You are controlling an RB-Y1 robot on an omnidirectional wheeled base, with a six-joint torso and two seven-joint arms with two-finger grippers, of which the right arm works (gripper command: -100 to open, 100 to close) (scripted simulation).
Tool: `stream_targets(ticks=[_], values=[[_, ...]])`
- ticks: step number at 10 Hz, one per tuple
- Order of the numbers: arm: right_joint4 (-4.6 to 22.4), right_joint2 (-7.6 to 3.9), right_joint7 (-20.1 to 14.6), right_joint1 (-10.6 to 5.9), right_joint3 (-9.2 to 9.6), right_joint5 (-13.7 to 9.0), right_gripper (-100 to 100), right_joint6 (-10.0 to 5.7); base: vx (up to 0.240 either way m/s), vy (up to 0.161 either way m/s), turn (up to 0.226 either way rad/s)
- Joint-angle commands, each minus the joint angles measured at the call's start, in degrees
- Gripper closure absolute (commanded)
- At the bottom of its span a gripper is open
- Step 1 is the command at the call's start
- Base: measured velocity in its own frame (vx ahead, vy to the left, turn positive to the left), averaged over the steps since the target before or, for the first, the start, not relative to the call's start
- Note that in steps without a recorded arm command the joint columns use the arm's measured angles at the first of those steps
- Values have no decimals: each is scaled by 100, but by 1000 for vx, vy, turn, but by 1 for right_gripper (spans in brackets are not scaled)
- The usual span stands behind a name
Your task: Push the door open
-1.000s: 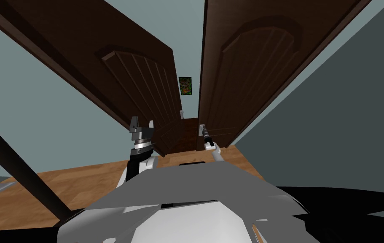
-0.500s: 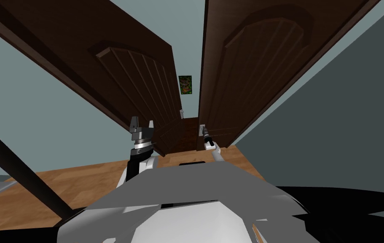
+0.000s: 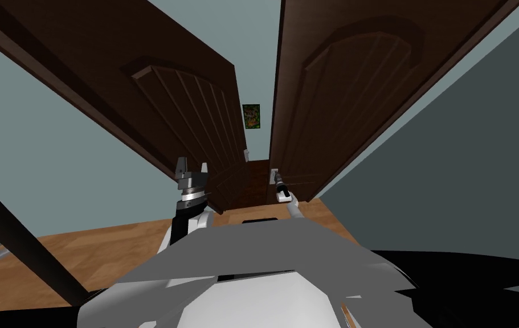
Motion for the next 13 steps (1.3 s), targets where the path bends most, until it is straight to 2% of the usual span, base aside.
stream_targets(ticks=[1,6,7,8,10,13], values=[[31,-86,125,-125,-157,-79,100,-94,166,30,-4],[440,-138,527,-432,-543,-331,100,-282,137,17,-33],[597,-148,682,-550,-691,-428,100,-353,123,-4,-80],[666,-159,581,-561,-621,-396,-100,-336,-58,88,-44],[656,-143,575,-564,-624,-411,-100,-292,-197,82,-31],[634,-35,564,-571,-631,-442,-100,-201,-223,139,-37]])
